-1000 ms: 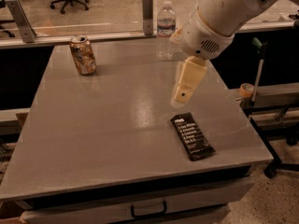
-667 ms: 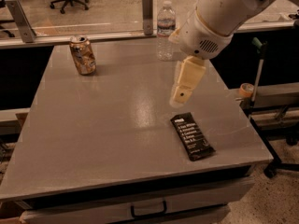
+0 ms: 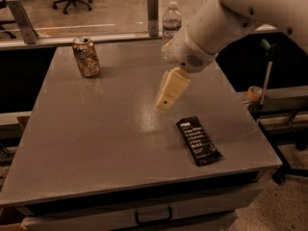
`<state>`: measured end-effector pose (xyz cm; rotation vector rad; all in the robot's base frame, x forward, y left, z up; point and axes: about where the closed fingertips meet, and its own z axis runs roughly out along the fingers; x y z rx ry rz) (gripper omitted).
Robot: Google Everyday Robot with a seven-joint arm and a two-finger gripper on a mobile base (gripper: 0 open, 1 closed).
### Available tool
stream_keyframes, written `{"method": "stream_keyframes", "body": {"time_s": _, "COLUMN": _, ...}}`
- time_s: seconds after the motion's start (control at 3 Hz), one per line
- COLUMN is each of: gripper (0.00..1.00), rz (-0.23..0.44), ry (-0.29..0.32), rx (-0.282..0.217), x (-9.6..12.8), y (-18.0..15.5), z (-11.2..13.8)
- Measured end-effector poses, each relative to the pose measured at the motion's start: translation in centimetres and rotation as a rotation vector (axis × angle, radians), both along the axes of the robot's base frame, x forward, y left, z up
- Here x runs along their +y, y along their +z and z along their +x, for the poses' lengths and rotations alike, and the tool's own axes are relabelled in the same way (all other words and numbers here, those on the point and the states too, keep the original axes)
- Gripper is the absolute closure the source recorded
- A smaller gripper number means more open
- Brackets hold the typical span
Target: Knock orange can over
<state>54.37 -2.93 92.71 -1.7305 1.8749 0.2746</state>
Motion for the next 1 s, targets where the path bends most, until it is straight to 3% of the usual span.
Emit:
{"method": "stream_keyframes", "body": {"time_s": 0.33, "gripper": 0.0, "rz": 0.18, "ry": 0.005, "rx": -0.033, "x": 6.2, "y": -1.3, "z": 5.2}}
{"method": "stream_keyframes", "body": {"time_s": 0.67, "gripper": 0.0, "rz": 0.351, "ry": 0.006, "rx": -0.089, "x": 12.1, "y": -0.4, "z": 11.0}}
{"method": "stream_keyframes", "body": {"time_s": 1.0, "gripper": 0.0, "rz": 0.508, "ry": -0.002, "rx": -0.103, "x": 17.2, "y": 0.9, "z": 15.4}}
